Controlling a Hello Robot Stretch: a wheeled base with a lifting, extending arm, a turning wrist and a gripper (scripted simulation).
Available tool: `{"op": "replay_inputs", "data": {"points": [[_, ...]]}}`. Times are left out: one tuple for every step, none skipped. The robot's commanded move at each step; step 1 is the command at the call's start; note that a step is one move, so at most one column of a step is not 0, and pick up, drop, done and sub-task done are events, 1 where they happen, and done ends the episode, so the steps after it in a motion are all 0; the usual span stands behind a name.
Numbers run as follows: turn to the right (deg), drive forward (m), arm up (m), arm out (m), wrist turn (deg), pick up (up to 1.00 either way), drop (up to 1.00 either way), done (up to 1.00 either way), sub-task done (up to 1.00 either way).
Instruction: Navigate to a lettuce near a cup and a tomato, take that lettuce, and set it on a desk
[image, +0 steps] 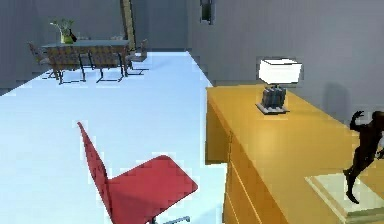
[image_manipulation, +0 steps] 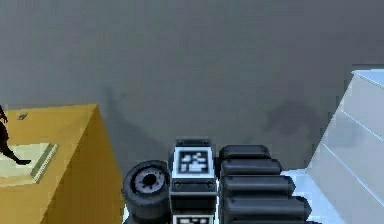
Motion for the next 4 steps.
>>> {"op": "replay_inputs", "data": {"points": [[3.0,0.0,0.0,0.0,0.0,0.0,0.0,0.0,0.0],[0.0,0.25,0.0,0.0,0.0,0.0,0.0,0.0,0.0],[-45.0,0.0,0.0,0.0,0.0,0.0,0.0,0.0,0.0],[-18.0,0.0,0.0,0.0,0.0,0.0,0.0,0.0,0.0]]}}
